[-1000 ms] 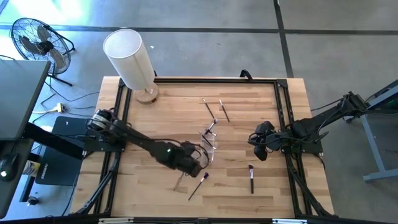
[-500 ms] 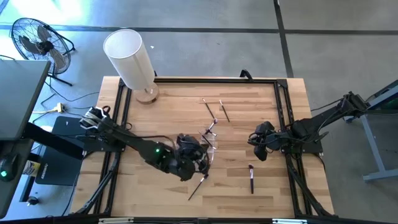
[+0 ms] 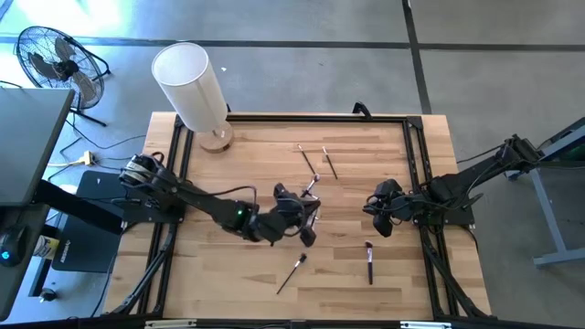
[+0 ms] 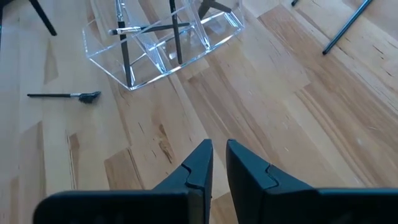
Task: Pick & Place Makeup Brushes
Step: Put the eyeshadow brush into the transparent organizer, then put the powder brush into the transparent organizer
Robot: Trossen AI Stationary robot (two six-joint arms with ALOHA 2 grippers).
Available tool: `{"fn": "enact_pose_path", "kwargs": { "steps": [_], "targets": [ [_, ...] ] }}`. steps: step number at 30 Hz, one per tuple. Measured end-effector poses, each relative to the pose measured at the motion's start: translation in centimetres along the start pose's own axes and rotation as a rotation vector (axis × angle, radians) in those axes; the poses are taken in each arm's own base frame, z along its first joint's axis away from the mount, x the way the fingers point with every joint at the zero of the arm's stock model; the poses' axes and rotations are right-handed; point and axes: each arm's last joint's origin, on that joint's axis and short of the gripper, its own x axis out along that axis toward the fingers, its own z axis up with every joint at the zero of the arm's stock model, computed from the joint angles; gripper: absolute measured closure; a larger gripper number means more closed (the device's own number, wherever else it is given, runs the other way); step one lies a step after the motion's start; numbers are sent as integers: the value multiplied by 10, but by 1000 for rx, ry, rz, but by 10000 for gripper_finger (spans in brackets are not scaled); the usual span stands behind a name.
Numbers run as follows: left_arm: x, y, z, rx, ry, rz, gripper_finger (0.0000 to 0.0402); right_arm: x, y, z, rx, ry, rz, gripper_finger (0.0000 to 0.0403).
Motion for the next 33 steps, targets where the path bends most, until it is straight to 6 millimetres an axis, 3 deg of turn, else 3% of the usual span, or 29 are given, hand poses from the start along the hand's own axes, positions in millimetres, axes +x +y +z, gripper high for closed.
{"fn": "enact_pose_path", "kwargs": {
  "steps": [12, 21, 26, 33],
  "targets": [
    [5, 30, -46, 14, -34, 2, 401, 0, 1, 0, 3, 13, 28, 366],
    [5, 31, -50, 17, -2, -88, 394, 0, 1, 0, -22, 12, 28, 368],
    [5, 31, -52, 95, 14, -104, 367, 0, 1, 1, -22, 4, 21, 368],
    [5, 31, -55, 152, 37, -115, 296, 0, 1, 1, 3, 2, 20, 373]
  ]
}}
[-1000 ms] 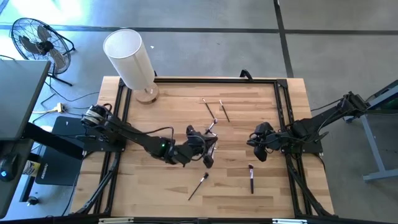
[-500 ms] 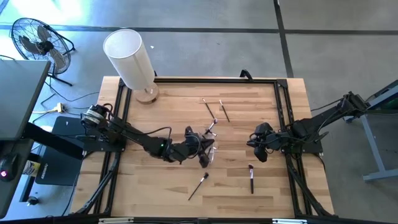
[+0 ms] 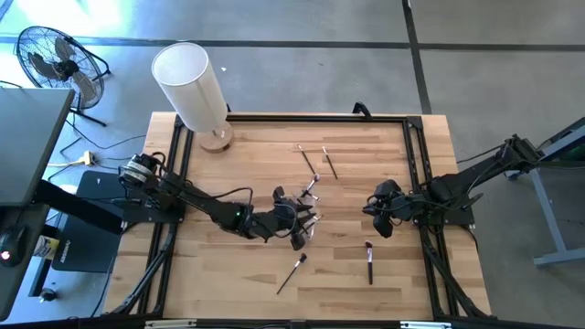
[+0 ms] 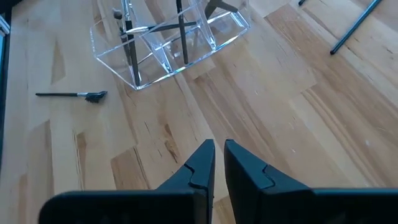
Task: Pick & Place Makeup Brushes
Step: Put the powder brush into the transparent organizer
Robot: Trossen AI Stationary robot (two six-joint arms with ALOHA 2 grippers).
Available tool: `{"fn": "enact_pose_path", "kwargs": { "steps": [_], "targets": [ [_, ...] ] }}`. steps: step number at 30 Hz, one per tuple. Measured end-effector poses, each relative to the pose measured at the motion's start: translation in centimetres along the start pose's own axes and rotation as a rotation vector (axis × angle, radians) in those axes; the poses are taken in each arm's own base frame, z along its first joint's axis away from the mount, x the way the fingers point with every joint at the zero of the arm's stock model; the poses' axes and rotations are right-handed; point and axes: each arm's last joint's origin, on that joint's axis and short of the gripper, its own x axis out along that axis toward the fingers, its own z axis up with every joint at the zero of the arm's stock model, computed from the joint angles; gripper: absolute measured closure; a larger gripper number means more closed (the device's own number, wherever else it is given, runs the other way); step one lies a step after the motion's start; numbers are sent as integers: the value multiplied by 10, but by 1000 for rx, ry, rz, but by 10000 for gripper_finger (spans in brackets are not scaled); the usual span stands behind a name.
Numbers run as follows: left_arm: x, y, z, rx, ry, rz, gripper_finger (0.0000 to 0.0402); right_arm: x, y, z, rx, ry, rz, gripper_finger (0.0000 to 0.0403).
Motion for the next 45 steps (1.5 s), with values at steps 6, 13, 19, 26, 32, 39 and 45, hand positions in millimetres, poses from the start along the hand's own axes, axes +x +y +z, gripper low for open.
{"fn": "enact_pose_path", "kwargs": {
  "steps": [6, 13, 19, 26, 32, 39, 45],
  "targets": [
    [-8, 1, 21, 2, 2, 2, 257, 0, 1, -1, 46, 12, 12, 391],
    [-45, 17, 55, 117, 170, 35, 268, 4, 9, -1, 141, 4, -18, 401],
    [-88, 51, 60, 201, 345, 13, 358, 20, 34, 9, 197, 42, -110, 402],
    [-127, 87, 42, 174, 384, -89, 391, 36, 72, 27, 335, 260, -356, 402],
    [-153, 114, 22, 135, 389, -142, 396, 44, 97, 30, 544, 387, -581, 402],
    [-170, 132, 10, 107, 383, -191, 399, 64, 104, 9, 670, 482, -696, 349],
    [-175, 136, 7, 103, 386, -221, 399, 75, 99, -12, 710, 532, -691, 277]
  ]
}}
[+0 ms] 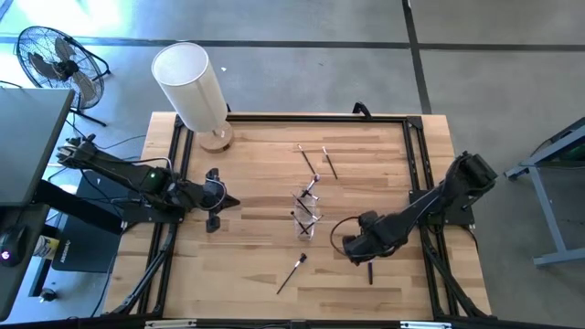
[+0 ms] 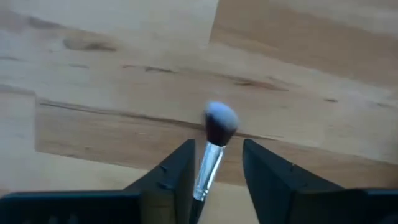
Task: Pick & Place Makeup Brushes
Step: Put the powder brush into the transparent organizer
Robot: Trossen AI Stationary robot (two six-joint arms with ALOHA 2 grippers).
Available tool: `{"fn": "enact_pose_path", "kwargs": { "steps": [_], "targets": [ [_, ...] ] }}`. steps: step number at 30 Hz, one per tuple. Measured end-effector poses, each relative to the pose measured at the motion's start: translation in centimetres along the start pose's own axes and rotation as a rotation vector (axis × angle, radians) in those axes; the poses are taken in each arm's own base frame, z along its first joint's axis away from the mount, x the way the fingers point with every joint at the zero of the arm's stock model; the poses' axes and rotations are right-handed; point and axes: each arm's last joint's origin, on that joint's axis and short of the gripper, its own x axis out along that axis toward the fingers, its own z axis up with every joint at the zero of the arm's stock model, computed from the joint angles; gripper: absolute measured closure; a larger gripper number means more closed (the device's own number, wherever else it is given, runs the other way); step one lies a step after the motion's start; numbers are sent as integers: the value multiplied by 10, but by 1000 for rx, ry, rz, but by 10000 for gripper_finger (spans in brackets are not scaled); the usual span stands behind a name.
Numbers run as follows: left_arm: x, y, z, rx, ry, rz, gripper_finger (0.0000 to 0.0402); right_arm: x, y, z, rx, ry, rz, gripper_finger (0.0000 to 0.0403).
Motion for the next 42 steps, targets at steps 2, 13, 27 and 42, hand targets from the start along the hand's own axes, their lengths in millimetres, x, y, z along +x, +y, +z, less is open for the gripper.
{"fn": "enact_pose_path", "kwargs": {
  "steps": [2, 13, 27, 42],
  "targets": [
    [0, 0, -1, 2, 5, 2, 399, 8, -3, 1, 6, 1, 3, 264],
    [0, 0, -2, 31, 27, -19, 399, 48, -15, 5, 147, 167, 57, 294],
    [0, 0, -2, 34, 28, -19, 399, 14, -3, 6, 71, -12, 113, 396],
    [0, 2, 5, 5, -77, 98, 399, -96, -12, 64, -163, -851, 643, 401]
  ]
}}
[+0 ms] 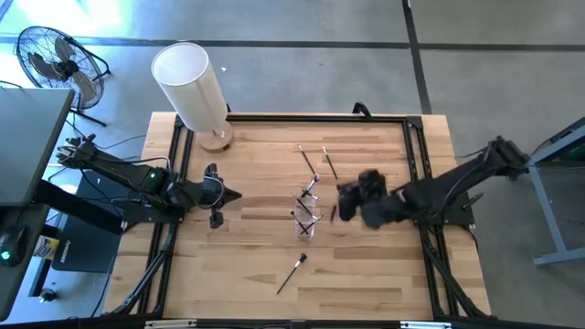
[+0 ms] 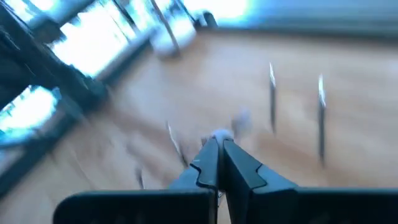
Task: Pick & Place Makeup Brushes
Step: Put the powder brush into the transparent organizer
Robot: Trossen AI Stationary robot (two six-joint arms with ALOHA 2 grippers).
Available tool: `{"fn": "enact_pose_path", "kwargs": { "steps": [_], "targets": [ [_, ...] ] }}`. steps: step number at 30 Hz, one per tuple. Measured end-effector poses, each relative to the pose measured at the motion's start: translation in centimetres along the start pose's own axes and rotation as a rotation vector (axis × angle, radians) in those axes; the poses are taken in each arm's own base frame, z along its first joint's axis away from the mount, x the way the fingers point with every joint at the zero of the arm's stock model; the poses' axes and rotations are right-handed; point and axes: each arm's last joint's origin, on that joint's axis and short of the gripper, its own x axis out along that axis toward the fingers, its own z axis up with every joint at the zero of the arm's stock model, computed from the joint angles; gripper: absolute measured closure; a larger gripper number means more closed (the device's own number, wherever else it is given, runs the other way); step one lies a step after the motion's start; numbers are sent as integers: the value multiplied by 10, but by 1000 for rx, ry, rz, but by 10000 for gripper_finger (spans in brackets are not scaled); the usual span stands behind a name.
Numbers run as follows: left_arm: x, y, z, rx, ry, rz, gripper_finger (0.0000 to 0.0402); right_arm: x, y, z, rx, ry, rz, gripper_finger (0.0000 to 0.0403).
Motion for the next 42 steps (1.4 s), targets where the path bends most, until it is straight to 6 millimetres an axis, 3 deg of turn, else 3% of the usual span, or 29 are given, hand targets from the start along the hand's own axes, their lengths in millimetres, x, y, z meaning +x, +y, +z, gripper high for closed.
{"fn": "enact_pose_path", "kwargs": {
  "steps": [6, 10, 18, 25, 33, 42],
  "targets": [
    [4, -2, 4, -19, -41, 22, 399, 34, -7, 41, -152, -250, 244, 402],
    [6, -3, 4, -17, -44, 44, 399, 60, -24, 51, -288, -359, 387, 402],
    [6, -2, 6, -29, -69, 77, 399, 104, -40, 41, -515, -304, 394, 402],
    [6, -1, 6, -30, -81, 111, 399, 129, -44, 21, -535, -190, 440, 402],
    [6, -1, 6, -29, -80, 112, 399, 143, -49, 4, -549, -80, 435, 363],
    [6, -1, 6, -28, -80, 113, 399, 131, -45, 12, -523, -56, 508, 283]
  ]
}}
